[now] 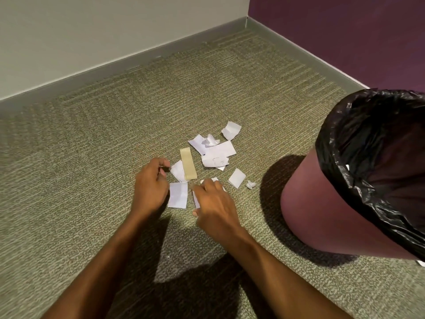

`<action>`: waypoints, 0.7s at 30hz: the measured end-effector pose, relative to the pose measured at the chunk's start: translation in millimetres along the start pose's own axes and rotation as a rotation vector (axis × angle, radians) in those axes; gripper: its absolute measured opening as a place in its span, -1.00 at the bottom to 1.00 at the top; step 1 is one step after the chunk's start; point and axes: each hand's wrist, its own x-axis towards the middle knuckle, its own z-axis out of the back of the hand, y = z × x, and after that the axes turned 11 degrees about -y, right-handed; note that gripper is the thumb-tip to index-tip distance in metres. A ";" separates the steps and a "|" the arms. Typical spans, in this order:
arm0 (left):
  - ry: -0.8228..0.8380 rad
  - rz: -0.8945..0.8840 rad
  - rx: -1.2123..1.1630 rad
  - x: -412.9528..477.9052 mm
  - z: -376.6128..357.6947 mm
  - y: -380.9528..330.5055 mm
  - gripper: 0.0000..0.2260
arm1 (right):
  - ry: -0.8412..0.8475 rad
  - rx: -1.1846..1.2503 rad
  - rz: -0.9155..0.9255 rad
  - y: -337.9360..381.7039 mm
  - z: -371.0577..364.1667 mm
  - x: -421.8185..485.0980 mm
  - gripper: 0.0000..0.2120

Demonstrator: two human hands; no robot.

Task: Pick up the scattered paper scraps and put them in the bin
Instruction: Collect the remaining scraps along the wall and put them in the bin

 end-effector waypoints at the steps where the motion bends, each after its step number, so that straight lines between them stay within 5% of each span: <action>1: 0.039 0.025 -0.018 -6.2 -0.4 -2.8 -0.79 | -0.013 0.001 -0.021 -0.9 1.1 -1.5 -0.50; 3: 0.120 -0.037 0.043 -16.1 -2.2 -7.5 -0.90 | -0.028 0.007 -0.072 -5.6 4.2 -6.2 -0.63; 6: 0.174 -0.122 0.152 -32.3 -6.1 -2.8 -0.75 | -0.070 -0.002 -0.164 -17.7 11.3 -16.9 -0.68; 12: 0.040 -0.276 0.217 -51.8 -20.4 16.1 -0.74 | -0.160 -0.038 -0.246 -51.7 26.9 -35.4 -0.74; 16: -0.072 -0.370 0.258 -71.2 -22.9 17.5 -0.70 | -0.222 0.176 -0.358 -67.5 41.6 -24.1 -0.85; 21: 0.031 -0.357 0.483 -89.8 -25.7 12.5 -0.43 | -0.250 0.211 -0.372 -80.8 32.7 -9.7 -0.61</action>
